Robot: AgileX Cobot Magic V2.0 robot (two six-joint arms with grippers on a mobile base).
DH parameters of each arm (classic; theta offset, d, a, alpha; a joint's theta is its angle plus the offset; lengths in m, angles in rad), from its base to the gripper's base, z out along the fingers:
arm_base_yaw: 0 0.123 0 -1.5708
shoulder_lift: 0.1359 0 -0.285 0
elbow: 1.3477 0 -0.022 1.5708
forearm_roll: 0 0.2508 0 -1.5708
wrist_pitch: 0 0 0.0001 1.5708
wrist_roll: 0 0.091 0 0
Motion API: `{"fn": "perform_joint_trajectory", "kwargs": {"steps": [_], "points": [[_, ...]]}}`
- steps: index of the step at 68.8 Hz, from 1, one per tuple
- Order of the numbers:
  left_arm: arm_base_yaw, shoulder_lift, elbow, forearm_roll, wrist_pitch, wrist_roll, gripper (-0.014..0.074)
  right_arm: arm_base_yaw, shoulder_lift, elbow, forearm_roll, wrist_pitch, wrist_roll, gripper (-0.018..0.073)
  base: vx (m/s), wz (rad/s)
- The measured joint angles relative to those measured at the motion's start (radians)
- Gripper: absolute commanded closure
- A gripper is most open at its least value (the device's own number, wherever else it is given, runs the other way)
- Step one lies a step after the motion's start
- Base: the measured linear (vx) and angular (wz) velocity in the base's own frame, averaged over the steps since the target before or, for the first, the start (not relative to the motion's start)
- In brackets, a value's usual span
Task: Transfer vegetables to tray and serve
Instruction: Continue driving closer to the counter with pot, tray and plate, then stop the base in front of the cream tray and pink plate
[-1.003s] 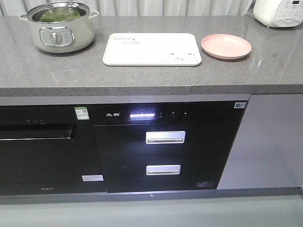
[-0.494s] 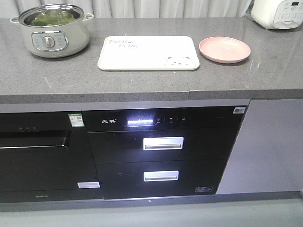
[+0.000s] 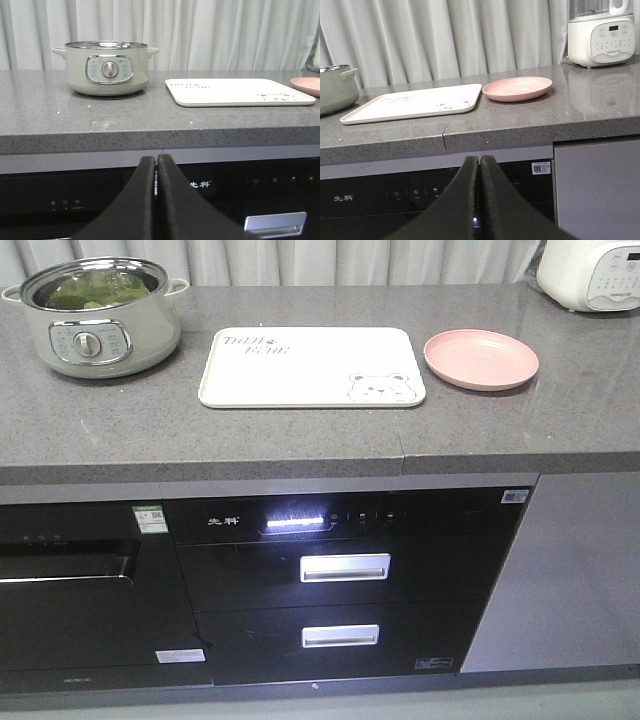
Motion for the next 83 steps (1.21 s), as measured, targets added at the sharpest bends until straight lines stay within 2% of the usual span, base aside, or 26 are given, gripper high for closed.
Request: {"fn": "perform_joint_trajectory", "kwargs": {"steps": [83], "points": [[0.000, 0.000, 0.000, 0.000, 0.000, 0.000, 0.0602, 0.000, 0.000, 0.000, 0.000, 0.000, 0.000, 0.0561, 0.11, 0.01]]}}
